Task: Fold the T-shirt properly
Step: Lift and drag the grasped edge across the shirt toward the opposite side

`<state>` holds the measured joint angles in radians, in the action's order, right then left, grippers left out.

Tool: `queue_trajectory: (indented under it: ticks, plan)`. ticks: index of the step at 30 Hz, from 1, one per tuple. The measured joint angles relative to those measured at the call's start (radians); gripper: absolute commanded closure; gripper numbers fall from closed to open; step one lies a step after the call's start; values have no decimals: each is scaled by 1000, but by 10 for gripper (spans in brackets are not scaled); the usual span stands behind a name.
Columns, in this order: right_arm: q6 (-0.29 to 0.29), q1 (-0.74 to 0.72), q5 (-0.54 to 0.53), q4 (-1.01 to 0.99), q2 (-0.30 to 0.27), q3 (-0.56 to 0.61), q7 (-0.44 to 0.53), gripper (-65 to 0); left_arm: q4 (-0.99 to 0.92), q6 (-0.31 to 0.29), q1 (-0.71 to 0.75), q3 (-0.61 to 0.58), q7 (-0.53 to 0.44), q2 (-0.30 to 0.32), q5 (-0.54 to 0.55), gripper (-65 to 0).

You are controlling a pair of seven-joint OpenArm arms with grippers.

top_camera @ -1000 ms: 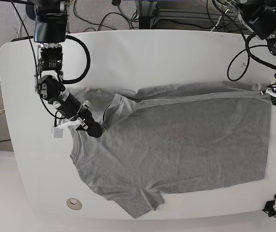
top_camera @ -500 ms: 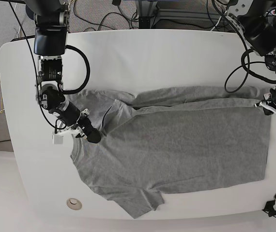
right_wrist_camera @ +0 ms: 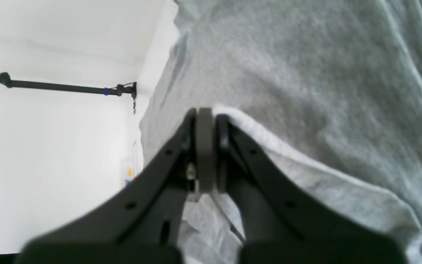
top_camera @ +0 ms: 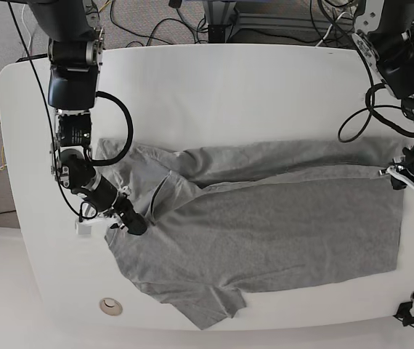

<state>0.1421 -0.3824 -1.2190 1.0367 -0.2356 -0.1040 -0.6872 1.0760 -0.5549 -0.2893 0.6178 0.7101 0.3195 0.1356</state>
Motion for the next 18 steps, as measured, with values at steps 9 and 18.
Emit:
queue_trajectory:
  ticks: [9,18]
  plan:
    - [-5,-37,3,-95,-3,0,13,0,-58,4,-60,-3,6,28,-5,0]
    - [0,-83,10,-108,-3,0,10,0,-57,-3,-74,-4,-2,53,0,0]
